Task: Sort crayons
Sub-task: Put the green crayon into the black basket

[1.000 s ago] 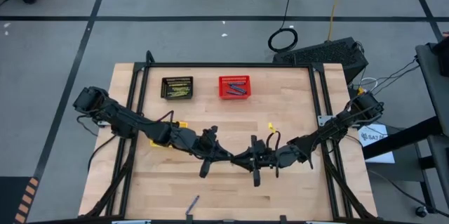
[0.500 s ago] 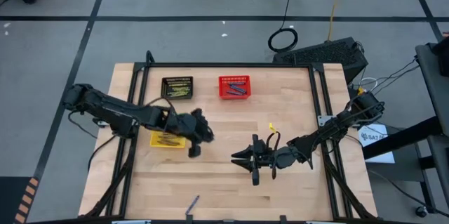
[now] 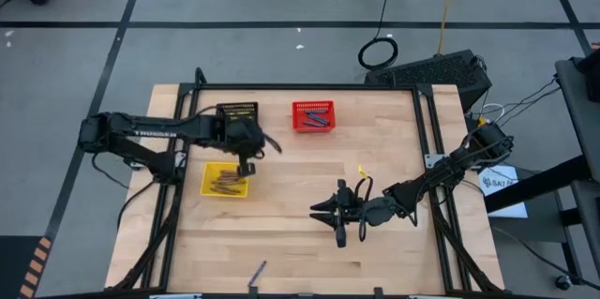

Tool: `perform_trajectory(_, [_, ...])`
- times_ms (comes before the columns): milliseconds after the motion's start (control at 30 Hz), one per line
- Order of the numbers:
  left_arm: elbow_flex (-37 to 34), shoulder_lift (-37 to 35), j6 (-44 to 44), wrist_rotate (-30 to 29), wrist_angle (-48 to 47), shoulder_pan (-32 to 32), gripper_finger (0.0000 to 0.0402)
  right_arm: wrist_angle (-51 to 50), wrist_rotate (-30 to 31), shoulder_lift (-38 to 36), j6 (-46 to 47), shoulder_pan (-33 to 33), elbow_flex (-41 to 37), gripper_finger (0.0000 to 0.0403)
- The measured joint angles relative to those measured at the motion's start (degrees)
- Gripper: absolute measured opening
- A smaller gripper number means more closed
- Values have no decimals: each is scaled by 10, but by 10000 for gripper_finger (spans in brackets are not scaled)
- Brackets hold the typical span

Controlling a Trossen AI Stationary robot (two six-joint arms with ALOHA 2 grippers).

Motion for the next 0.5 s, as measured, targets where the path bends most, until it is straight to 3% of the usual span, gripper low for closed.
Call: perform_trajectory(500, [0, 3, 114, 0, -26, 223, 13, -24, 0, 0, 3, 0, 0, 84])
